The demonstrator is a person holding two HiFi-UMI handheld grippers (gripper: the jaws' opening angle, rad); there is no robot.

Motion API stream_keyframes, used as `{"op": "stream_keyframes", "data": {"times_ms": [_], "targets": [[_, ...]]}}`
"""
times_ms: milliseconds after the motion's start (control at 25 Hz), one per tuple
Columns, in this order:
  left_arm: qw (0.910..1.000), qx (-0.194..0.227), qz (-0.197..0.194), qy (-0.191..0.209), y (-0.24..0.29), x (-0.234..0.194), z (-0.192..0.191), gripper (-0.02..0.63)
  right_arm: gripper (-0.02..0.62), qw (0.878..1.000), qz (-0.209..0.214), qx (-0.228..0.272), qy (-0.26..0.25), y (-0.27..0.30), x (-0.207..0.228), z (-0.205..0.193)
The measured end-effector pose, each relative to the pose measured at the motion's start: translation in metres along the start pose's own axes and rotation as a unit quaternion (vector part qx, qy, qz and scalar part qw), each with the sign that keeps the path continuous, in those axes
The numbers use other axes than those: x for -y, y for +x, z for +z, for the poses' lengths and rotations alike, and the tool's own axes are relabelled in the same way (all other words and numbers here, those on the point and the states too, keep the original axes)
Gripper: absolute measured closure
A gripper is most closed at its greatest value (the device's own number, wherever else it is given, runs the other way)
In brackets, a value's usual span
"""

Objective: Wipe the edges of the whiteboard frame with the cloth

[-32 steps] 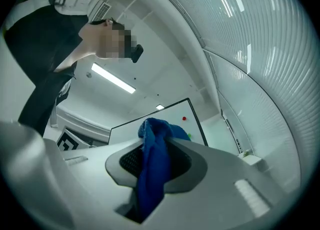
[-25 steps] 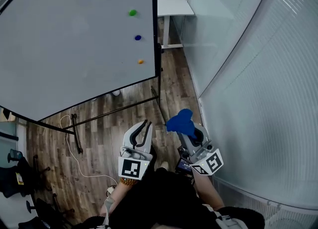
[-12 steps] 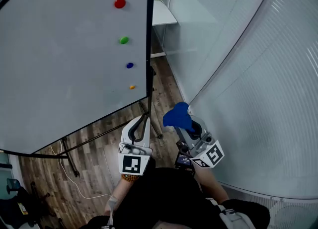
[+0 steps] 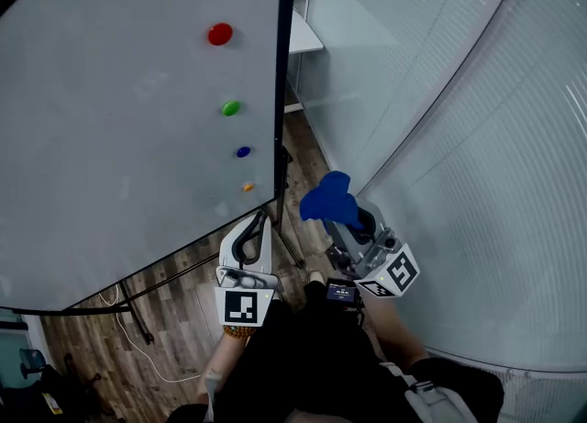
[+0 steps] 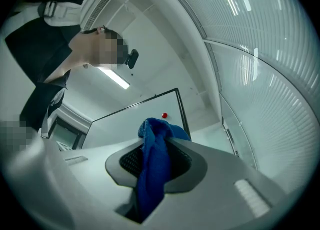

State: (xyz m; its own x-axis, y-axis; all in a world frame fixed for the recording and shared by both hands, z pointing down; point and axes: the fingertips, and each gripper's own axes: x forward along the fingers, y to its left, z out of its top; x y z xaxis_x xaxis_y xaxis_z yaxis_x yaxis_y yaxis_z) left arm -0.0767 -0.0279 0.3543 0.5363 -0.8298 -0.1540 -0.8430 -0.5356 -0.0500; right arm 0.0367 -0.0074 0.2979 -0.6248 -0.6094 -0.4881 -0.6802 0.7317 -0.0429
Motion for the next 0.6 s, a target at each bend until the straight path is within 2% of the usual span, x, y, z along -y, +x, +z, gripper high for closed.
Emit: {"op": "stream_keyframes", "data": {"times_ms": [240,400,600], "targets": [[0.9993,-0.022,0.029,0.007,0.011,-0.008,-0.010,0.494,0.499,0.994,0.063,0.091,-0.007,0.064,0.061,0.062],[0.9988,-0.020,0.041,0.014,0.022,-0.007,-0.004,0.494,0.499,0.983,0.110,0.146,-0.001,0.110,0.088,0.115],[0.9978,-0.013,0.060,0.024,0.035,-0.008,0.009,0.494,0.497,0.966,0.174,0.189,0.018,0.165,0.107,0.174]]}}
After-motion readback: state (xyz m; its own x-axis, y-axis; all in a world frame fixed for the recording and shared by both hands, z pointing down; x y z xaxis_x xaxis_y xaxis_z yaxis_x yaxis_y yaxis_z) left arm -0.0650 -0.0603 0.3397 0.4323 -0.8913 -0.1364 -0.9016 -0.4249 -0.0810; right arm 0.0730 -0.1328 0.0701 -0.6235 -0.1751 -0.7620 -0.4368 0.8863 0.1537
